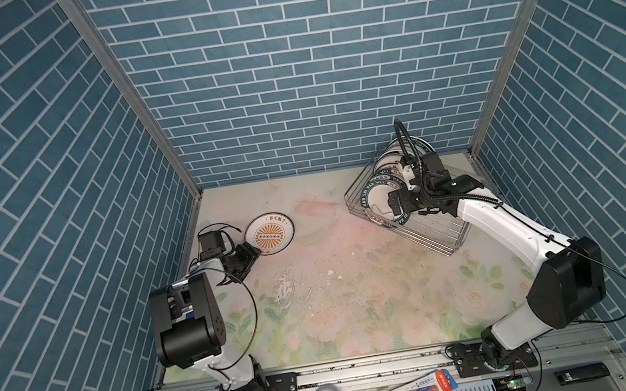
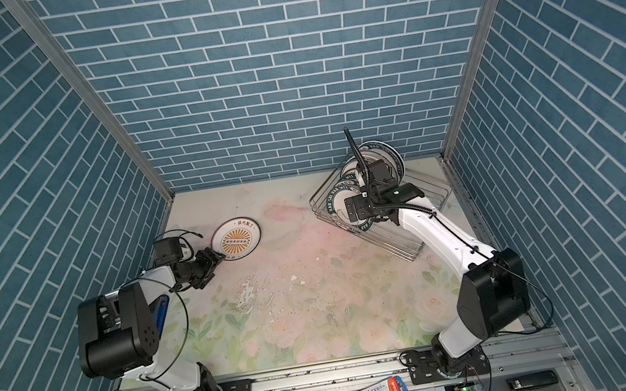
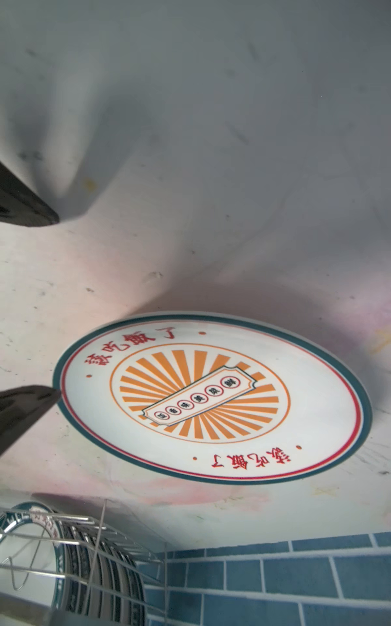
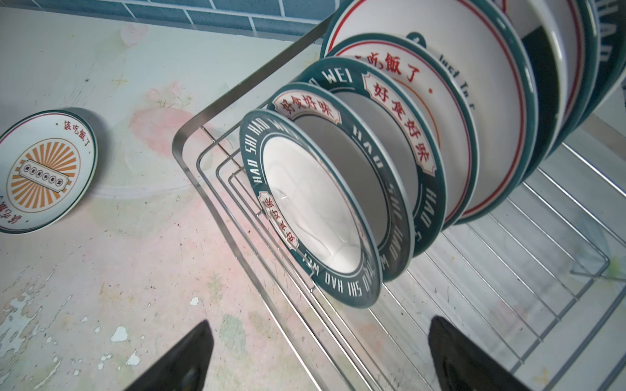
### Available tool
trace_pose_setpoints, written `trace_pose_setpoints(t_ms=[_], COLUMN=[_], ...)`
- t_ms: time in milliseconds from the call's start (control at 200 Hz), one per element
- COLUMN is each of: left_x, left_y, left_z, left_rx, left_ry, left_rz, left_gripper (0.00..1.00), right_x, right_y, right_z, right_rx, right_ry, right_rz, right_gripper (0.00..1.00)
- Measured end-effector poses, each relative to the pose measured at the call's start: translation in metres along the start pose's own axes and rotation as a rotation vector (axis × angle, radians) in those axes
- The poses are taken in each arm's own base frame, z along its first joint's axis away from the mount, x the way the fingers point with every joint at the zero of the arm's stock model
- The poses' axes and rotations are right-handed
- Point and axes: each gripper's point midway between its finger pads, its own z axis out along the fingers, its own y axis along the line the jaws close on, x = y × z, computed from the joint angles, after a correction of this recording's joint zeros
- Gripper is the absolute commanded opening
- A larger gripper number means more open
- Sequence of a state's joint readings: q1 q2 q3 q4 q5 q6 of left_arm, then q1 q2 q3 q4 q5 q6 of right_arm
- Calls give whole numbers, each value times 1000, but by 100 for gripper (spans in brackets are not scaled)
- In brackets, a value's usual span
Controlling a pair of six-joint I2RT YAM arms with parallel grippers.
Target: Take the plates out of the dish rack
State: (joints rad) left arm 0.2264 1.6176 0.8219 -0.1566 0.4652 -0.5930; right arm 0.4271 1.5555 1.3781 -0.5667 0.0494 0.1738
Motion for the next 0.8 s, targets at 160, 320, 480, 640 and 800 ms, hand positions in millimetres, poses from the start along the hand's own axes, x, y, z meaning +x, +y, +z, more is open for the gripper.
trace_pose_setpoints(t_ms=[160, 320, 480, 640, 800], left_x=[3, 9, 27, 51, 57], left_y=[-7, -20, -42, -55, -65], left_z=[-19, -40, -51, -51, -59], left_rx=[12, 13, 8, -12, -11], left_ry=[-24, -54, -58, -29, -51], left_rz=[13, 68, 165, 248, 281], left_gripper=[99, 99, 99, 99, 99], right_x=[-9, -16, -16, -21, -18], right_y=[1, 1, -3, -3, -2], right_z=[9, 9, 10, 15, 21], right_rx=[0, -20, -51, -84, -104], right_ry=[1, -7, -1, 6, 25], right_rz=[-34, -67, -83, -101, -104], right_gripper=[98, 95, 89, 80, 73])
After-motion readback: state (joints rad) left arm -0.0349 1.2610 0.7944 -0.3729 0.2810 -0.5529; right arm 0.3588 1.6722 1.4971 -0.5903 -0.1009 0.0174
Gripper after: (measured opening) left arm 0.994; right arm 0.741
